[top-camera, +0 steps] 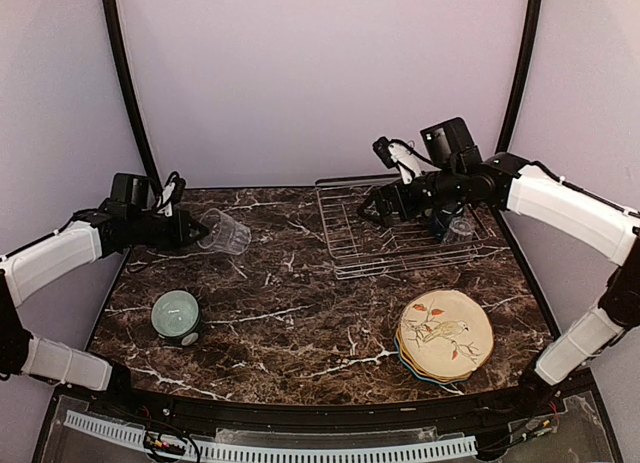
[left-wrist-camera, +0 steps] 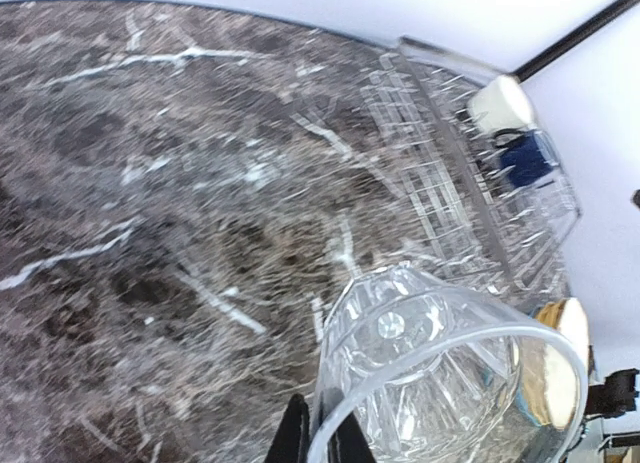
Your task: Load the mixed dishes into the dish rack
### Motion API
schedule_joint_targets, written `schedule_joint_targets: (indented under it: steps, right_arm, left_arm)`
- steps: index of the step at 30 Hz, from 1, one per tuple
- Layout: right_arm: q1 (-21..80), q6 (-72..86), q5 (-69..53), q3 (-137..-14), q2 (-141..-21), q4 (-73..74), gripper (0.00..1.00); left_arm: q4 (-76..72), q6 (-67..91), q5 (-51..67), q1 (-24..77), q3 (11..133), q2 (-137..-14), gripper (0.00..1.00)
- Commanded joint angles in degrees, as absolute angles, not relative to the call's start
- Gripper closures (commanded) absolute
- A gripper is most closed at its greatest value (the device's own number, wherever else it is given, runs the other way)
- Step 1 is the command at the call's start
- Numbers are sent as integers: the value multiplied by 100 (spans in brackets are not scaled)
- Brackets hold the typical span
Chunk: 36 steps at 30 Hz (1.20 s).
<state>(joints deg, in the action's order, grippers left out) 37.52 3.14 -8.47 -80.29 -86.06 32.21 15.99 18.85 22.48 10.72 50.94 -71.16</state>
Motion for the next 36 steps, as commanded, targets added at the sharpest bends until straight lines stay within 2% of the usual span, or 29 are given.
schedule_joint_targets:
  steps: [1,8,15,25,30,36]
  right_arm:
    - [4084,973,-2535,-7772,-8509,1773,2]
    - [4453,1634,-3338,-7517,-8884,472,1]
    - [4473,2084,-4259,-7301,-9085,-493,1]
    - [4509,2222,-5001,-7017,-9111,-1214,1]
    - [4512,2318,-5236,-6950,-9187,-1408,9]
    - [4513,2370,-5437,-6959,-9286,-1539,24]
  left_arm:
    - [-407,2912,3781,1354,4580,-6655,99]
    - [-2827,4411,3911,2191,3907,-6560,99]
    - [-4692,5702,3962,2893,3535,-7055,99]
    - [-6113,6626,4101,3386,3542,-7846,99]
    - [-6622,6915,4149,3491,3574,-8100,99]
    - [-6687,6975,4149,3530,3577,-8153,99]
